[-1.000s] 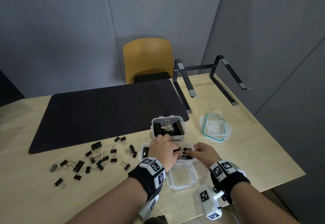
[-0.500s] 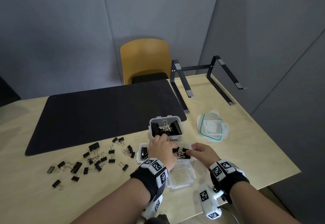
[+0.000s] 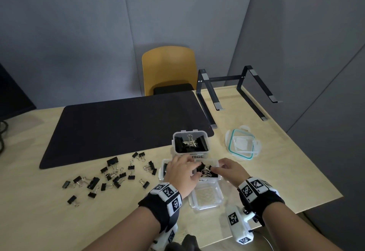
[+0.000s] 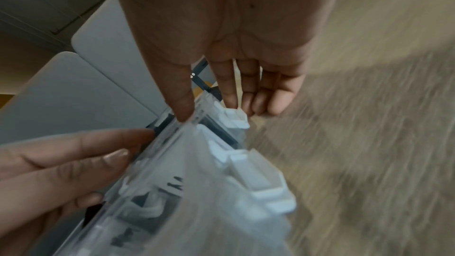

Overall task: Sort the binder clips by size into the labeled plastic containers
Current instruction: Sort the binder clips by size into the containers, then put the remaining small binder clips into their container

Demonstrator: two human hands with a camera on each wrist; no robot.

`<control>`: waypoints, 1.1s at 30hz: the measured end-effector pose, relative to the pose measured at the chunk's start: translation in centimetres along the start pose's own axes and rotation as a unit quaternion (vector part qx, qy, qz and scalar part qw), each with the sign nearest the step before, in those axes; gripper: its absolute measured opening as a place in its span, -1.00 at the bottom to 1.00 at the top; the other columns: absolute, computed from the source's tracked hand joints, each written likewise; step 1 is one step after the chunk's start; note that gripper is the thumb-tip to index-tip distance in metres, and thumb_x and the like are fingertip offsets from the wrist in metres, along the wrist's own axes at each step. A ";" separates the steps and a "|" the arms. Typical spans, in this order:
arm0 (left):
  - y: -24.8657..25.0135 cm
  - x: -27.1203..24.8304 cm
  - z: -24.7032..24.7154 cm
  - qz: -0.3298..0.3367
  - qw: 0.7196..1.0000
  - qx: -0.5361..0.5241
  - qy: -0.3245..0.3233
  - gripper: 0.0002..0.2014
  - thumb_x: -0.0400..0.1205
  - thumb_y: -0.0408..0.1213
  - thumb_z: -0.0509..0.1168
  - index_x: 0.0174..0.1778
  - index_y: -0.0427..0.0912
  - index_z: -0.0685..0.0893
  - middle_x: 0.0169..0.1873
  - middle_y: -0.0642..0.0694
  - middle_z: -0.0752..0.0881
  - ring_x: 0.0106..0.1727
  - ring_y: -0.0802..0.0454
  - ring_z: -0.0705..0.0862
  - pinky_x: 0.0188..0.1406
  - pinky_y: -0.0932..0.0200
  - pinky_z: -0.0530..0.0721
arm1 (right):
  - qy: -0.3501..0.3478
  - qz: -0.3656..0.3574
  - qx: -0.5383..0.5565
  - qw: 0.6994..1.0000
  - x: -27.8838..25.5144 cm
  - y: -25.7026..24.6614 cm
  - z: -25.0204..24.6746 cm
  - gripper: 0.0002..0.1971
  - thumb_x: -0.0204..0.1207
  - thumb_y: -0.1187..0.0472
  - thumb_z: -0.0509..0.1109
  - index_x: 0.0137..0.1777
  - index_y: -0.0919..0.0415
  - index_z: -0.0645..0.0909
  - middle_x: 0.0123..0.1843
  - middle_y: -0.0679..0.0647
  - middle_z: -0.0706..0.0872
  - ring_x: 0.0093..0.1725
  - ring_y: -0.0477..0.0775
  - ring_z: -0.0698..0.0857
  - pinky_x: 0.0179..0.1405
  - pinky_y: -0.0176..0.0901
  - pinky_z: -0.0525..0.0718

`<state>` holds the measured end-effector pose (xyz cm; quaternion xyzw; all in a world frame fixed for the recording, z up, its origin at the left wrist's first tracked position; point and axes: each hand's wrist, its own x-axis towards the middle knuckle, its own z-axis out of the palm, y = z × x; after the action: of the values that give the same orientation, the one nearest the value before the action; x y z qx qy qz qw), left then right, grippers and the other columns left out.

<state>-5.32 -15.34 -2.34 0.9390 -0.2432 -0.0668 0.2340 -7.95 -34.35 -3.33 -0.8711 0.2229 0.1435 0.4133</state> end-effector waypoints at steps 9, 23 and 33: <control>-4.1 -3.4 -2.9 -0.058 0.997 -0.024 0.035 -0.74 0.66 -0.04 0.19 0.24 0.16 0.62 0.25 0.16 0.49 0.37 0.12 0.37 0.45 0.12 0.30 | 0.150 -0.073 0.016 0.986 -2.1 -2.9 0.2 -0.71 0.48 0.07 0.43 0.17 0.12 0.61 0.14 0.07 0.62 0.05 0.00 0.60 0.05 -0.18 0.52; -17.8 -9.1 -9.1 -0.227 0.973 -0.037 0.020 -0.78 0.60 -0.11 0.28 0.16 0.10 0.67 0.23 0.02 0.59 0.25 0.02 0.52 0.34 0.03 0.48 | 0.022 -0.174 0.031 0.984 -6.2 -11.7 10.0 -0.91 0.48 0.23 0.41 -0.13 -0.01 0.62 -0.12 -0.05 0.71 -0.12 -0.13 0.66 -0.09 -0.41 0.58; -24.2 -10.9 -10.8 -0.278 0.960 -0.030 -0.012 -0.54 0.48 -0.23 0.37 0.32 0.03 0.55 0.31 -0.03 0.47 0.31 -0.05 0.46 0.36 0.06 0.47 | -0.046 -0.182 -0.060 0.980 -4.0 -14.6 18.4 -0.77 0.52 0.26 0.30 0.14 0.17 0.64 0.05 0.00 0.64 -0.03 -0.10 0.59 0.01 -0.41 0.54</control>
<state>-1.93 13.10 -4.09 0.9613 0.0268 -0.1474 0.2312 -5.18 -10.68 -3.43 -0.9128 0.0325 0.1193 0.3892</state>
